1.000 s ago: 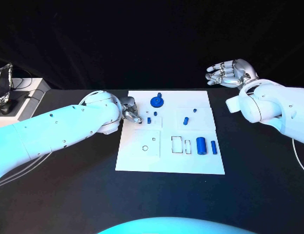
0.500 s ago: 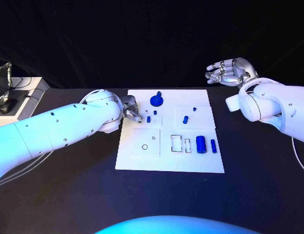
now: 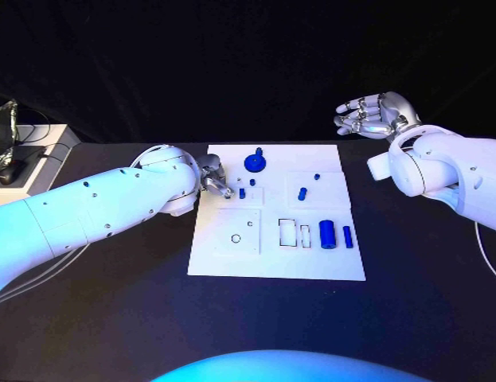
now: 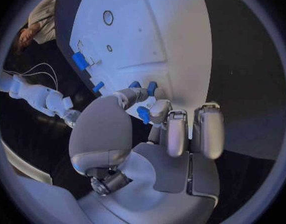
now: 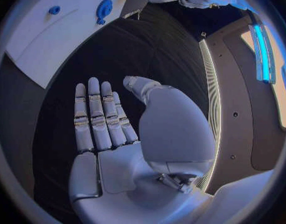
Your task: Assemble the parts on the task board
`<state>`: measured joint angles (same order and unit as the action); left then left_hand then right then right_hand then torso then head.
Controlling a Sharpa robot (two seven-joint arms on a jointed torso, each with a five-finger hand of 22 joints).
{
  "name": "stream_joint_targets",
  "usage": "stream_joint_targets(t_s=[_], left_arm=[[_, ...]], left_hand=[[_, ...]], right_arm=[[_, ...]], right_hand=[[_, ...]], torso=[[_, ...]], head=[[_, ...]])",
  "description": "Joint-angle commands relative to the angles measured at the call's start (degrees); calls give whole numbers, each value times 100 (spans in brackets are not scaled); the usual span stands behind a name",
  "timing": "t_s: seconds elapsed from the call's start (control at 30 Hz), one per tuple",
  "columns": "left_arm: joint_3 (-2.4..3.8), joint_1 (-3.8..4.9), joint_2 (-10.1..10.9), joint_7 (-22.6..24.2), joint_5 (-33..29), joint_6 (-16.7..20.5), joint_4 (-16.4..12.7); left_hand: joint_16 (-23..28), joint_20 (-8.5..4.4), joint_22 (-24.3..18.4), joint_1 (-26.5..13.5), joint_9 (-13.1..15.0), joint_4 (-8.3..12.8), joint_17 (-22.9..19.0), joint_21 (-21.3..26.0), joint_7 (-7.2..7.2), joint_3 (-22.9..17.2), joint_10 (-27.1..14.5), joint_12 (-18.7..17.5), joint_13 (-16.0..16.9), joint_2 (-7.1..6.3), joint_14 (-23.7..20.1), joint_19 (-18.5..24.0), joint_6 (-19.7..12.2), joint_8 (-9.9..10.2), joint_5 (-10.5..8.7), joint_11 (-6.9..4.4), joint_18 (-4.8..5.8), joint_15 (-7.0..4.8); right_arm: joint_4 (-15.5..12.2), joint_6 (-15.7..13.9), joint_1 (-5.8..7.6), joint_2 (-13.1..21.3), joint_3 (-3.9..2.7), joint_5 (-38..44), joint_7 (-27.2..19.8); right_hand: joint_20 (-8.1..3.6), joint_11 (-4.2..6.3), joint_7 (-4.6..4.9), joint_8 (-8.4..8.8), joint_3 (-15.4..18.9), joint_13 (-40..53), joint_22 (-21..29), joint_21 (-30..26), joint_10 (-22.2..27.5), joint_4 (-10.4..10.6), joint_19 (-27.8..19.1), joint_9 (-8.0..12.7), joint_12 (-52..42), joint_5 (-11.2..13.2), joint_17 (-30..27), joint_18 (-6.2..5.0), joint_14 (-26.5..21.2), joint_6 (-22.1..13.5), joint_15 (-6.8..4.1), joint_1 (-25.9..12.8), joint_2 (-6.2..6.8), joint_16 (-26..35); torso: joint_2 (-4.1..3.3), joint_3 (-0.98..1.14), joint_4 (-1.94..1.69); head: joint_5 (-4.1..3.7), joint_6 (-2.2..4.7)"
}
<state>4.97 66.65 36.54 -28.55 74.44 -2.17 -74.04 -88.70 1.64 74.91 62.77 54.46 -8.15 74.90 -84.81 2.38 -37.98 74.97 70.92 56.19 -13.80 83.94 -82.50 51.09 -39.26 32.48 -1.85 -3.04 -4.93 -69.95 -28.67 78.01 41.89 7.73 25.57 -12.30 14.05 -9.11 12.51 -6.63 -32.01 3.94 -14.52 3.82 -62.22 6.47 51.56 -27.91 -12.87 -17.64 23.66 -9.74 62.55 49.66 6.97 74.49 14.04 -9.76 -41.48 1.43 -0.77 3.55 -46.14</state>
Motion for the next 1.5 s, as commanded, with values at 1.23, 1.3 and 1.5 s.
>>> stream_joint_targets(t_s=[1.23, 1.3, 1.5], left_arm=[[0, -28, 43, -253, -111, 123, 88], [0, -30, 48, -257, -119, 144, 84], [2, -35, 61, -254, -172, 222, 71]], left_hand=[[23, -20, 333, -151, 32, -852, 1231, 96, -2, 1522, -158, -152, -101, -177, 524, 6, 120, 264, -81, 25, 20, 13], [26, -14, 331, -190, 40, -861, 1226, 100, 3, 1726, -165, -155, -103, -135, 523, 6, 116, 280, -192, 31, 20, 20], [28, -5, 337, -254, 53, -870, 1221, 104, 8, 2205, -166, -150, -94, 82, 522, 0, 118, 318, -714, 38, 20, 27]], right_arm=[[13, 13, -10, 8, -3, 29, -79], [12, 7, -12, 9, -3, 31, -79], [20, -9, -20, 7, -3, 36, -79]], right_hand=[[81, -41, 90, 37, 9, -10, 261, -39, 67, -66, -311, 28, 4, -35, -30, -82, -112, -29, 45, -85, -18, 127], [92, -41, 90, 36, 9, -8, 298, -41, 65, -68, -366, 29, -4, -41, -29, -82, -110, -26, 49, -87, -22, 132], [114, -45, 93, 37, 9, -9, 378, -41, 74, -76, -485, 35, -12, -55, -25, -84, -108, -26, 57, -93, -22, 142]], torso=[[1, -7, -3], [1, -6, -2], [2, -4, -4]], head=[[-4, 17], [-2, 19], [-3, 19]])
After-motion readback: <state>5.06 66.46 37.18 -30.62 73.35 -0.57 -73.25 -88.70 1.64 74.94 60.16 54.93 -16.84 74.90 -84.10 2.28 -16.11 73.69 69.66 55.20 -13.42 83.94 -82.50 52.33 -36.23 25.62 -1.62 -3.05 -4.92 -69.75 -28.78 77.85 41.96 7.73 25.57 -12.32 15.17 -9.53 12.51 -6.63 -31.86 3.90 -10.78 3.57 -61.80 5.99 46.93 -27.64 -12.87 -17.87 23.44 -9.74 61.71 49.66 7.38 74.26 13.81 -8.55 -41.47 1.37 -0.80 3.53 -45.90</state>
